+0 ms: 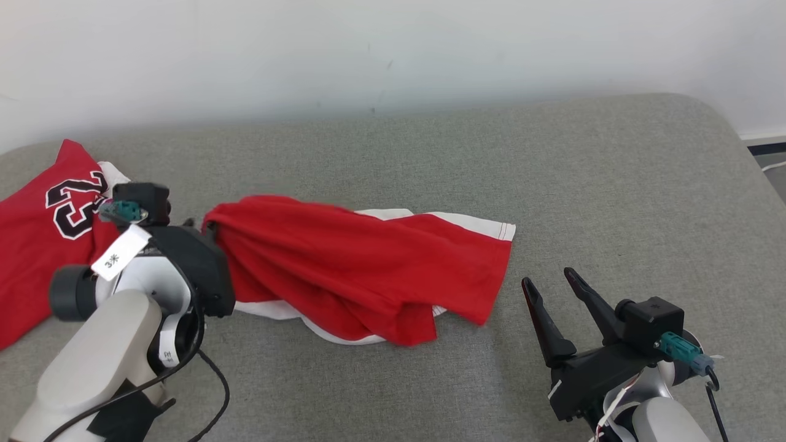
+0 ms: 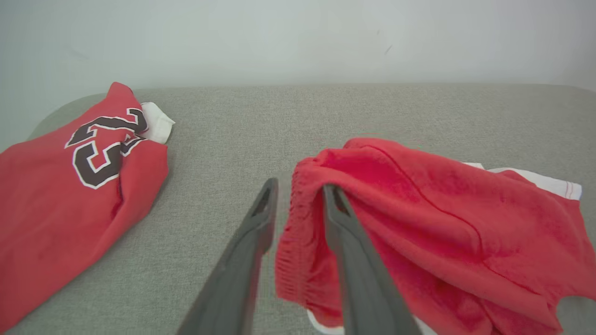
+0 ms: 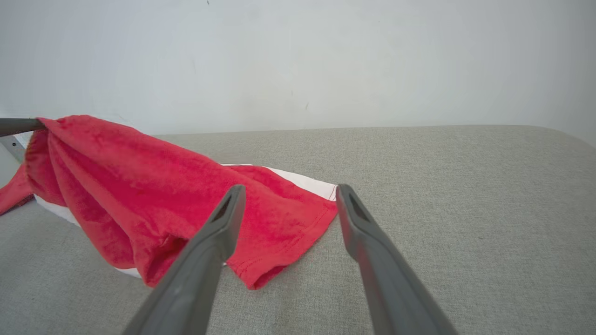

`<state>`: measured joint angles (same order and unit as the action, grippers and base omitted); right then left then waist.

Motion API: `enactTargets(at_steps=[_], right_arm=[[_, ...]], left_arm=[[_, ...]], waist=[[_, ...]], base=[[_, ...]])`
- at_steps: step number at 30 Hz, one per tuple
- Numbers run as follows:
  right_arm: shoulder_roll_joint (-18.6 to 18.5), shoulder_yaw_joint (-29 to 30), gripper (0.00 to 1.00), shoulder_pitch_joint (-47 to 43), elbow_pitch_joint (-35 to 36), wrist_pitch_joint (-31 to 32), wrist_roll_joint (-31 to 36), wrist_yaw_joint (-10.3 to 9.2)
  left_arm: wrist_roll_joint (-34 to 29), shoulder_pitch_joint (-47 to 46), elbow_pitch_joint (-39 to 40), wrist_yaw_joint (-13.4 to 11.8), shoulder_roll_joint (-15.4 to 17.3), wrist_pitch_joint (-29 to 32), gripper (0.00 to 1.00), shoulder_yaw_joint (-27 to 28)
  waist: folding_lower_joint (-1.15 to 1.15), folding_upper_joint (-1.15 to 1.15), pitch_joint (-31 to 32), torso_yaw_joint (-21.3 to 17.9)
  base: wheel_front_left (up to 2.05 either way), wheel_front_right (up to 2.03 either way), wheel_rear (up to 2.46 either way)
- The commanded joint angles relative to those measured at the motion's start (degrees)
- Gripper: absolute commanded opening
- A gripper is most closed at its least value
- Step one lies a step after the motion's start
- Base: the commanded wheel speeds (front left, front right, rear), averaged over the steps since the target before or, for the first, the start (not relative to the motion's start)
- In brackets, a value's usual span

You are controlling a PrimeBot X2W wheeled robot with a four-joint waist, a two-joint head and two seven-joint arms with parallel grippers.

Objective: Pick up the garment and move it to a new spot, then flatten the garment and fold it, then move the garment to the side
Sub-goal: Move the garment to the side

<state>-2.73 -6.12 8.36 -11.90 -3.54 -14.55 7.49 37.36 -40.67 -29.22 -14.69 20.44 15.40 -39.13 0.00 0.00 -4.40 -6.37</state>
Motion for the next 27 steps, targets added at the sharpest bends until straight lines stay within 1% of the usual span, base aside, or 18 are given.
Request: enactTargets(at_steps=[1, 6, 10, 13, 19, 23, 27], right_arm=[[-0.3, 0.1, 1.00, 0.4, 0.2, 0.0, 0.4, 0.00], [-0.3, 0.5, 1.00, 0.6, 0.2, 0.4, 0.6, 0.00], [-0.3, 0.8, 1.00, 0.2, 0.5, 0.4, 0.6, 0.00], [-0.3, 1.1, 1.00, -0.1, 0.5, 0.6, 0.9, 0.00], [-0.3, 1.9, 1.00, -0.9, 0.7, 0.9, 0.9, 0.00], [-0.3, 2.0, 1.00, -1.2, 0.7, 1.0, 0.8, 0.00], [-0.3, 2.0, 1.00, -1.5, 0.8, 1.1, 0.7, 0.00]], left_arm=[[0.3, 0.8, -0.5, -0.2, 0.1, -0.7, 1.00, 0.2], [1.7, 1.9, -3.8, 0.7, 0.0, -2.5, 1.00, 0.9], [1.9, 1.9, -4.6, 1.1, 0.2, -4.6, 1.00, 1.7], [2.2, 2.4, -3.8, 1.7, -0.1, -8.6, 1.00, 2.7], [5.0, 4.9, -0.3, 4.7, -1.5, -17.8, 1.00, 5.8], [5.8, 7.2, 1.2, 5.6, -3.0, -24.7, 1.00, 7.5], [6.3, 9.7, 2.2, 5.7, -4.2, -28.9, 1.00, 9.2]], waist=[[0.00, 0.00, 0.0, 0.0], [0.00, 0.00, 0.1, -0.2], [0.00, 0.00, 0.4, -0.1], [0.00, 0.00, 0.7, 0.2], [0.00, 0.00, 1.5, 1.3], [0.00, 0.00, 1.9, 1.9], [0.00, 0.00, 2.2, 2.3]], base=[[0.00, 0.00, 0.00], [0.00, 0.00, 0.00], [0.00, 0.00, 0.00], [0.00, 0.00, 0.00], [0.00, 0.00, 0.00], [0.00, 0.00, 0.00], [0.00, 0.00, 0.00]])
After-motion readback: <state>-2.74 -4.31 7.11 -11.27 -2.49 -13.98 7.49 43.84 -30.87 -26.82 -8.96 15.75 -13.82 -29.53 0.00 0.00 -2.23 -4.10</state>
